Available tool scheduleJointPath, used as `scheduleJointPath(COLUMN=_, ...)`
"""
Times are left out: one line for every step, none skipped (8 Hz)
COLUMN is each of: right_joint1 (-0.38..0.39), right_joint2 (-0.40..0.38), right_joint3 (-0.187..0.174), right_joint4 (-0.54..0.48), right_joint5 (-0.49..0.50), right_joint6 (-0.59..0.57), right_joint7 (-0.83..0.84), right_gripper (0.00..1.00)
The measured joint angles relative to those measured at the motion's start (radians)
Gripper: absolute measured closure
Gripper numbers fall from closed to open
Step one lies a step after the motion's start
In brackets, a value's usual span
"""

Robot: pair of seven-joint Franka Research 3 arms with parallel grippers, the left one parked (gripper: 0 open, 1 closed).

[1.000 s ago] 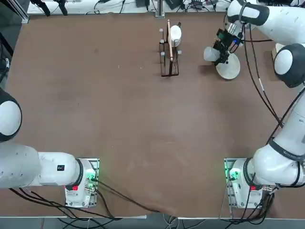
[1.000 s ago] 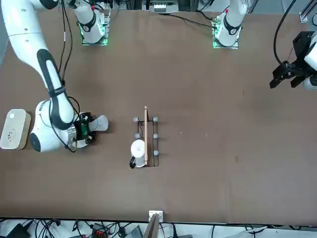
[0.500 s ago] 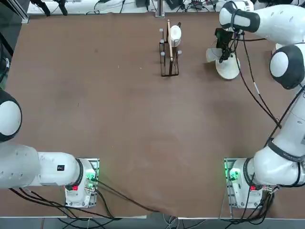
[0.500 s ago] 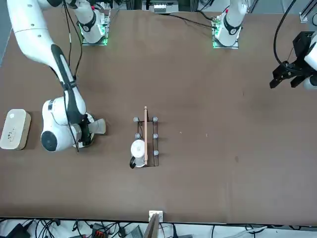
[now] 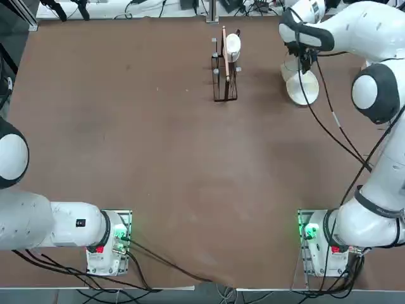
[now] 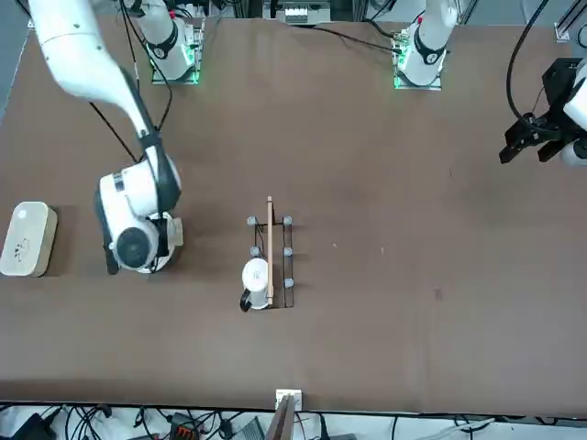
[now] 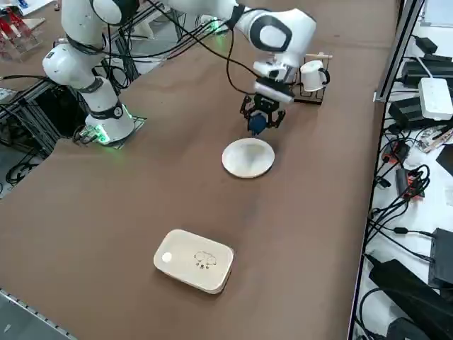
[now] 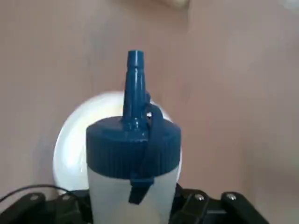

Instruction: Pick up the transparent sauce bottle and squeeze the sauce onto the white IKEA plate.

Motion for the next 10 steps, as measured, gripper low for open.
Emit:
scheduleJointPath(right_joint1=0.035, right_joint2=0.0, right_joint3=-0.001, right_joint4=0.006, right_joint5=-0.108, right_joint6=-0.072, right_joint7=0.005, right_gripper=0.67)
scheduleJointPath(right_joint1=0.061, right_joint2=0.001, right_joint3=-0.001, right_joint4=0.005, right_joint5=-0.213, right_joint6=-0.144, right_joint7=0.008, right_gripper=0.67)
scheduleJointPath(right_joint1=0.072, right_joint2=0.004, right_joint3=-0.002, right_joint4=0.006, right_joint5=-0.312, right_joint6=-0.223, right_joint7=0.008, right_gripper=0.67)
scheduleJointPath(right_joint1=0.071, right_joint2=0.01, right_joint3=-0.007, right_joint4=0.005, right_joint5=-0.416, right_joint6=-0.295, right_joint7=0.013, right_gripper=0.67)
scheduleJointPath(right_joint1=0.068, right_joint2=0.017, right_joint3=-0.03, right_joint4=0.006, right_joint5=-0.487, right_joint6=-0.369, right_joint7=0.017, right_gripper=0.67)
scheduleJointPath(right_joint1=0.065, right_joint2=0.026, right_joint3=-0.081, right_joint4=0.003, right_joint5=-0.511, right_joint6=-0.416, right_joint7=0.045, right_gripper=0.67)
scheduleJointPath(right_joint1=0.053, right_joint2=0.034, right_joint3=-0.133, right_joint4=-0.009, right_joint5=-0.517, right_joint6=-0.426, right_joint7=0.12, right_gripper=0.67)
scheduleJointPath(right_joint1=0.023, right_joint2=0.038, right_joint3=-0.156, right_joint4=-0.044, right_joint5=-0.518, right_joint6=-0.43, right_joint7=0.233, right_gripper=0.67)
scheduleJointPath(right_joint1=-0.016, right_joint2=0.039, right_joint3=-0.161, right_joint4=-0.1, right_joint5=-0.52, right_joint6=-0.433, right_joint7=0.344, right_gripper=0.67)
scheduleJointPath(right_joint1=-0.056, right_joint2=0.042, right_joint3=-0.162, right_joint4=-0.16, right_joint5=-0.52, right_joint6=-0.435, right_joint7=0.434, right_gripper=0.67)
